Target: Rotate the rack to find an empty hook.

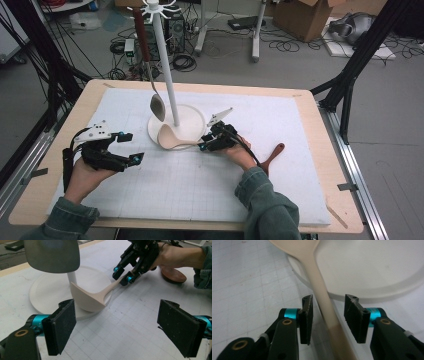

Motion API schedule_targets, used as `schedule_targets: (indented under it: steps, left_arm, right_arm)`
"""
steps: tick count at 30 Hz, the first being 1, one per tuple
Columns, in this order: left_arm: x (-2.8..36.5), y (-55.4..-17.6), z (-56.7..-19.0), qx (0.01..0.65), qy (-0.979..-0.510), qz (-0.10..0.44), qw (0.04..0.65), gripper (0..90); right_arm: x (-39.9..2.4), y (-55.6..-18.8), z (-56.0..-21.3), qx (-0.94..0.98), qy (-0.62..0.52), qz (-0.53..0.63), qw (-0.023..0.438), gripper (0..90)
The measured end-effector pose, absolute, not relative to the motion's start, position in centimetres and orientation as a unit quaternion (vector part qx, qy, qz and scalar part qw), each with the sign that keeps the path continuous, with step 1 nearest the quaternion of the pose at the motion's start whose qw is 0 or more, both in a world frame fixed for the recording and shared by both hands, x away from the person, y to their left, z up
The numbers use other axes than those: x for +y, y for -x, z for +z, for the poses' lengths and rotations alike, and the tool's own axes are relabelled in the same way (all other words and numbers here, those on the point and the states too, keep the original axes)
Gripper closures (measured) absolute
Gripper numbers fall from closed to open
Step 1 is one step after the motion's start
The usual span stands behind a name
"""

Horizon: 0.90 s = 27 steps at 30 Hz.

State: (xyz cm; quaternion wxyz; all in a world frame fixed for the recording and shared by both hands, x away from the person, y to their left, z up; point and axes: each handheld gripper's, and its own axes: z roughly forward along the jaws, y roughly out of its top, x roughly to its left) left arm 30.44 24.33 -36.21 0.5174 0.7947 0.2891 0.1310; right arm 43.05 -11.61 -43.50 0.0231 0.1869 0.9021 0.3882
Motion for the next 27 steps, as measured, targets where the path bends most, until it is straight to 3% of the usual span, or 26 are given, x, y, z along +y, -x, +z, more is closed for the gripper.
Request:
schedule_targets:
  steps: [6, 27]
  left_arm:
    - [24.23, -30.45, -36.2, 0.288, -0.795, 0.129, 0.518, 15.9]
    - [24.15, -30.6, -36.25, 0.289, -0.796, 0.123, 0.518, 16.0]
  right_arm:
    - [-10.98, -43.14, -43.81, 0.908, -0.17, 0.383, 0.02, 68.0]
    - [-10.87, -43.6, -43.59, 0.922, -0.093, 0.377, -0.002, 78.1]
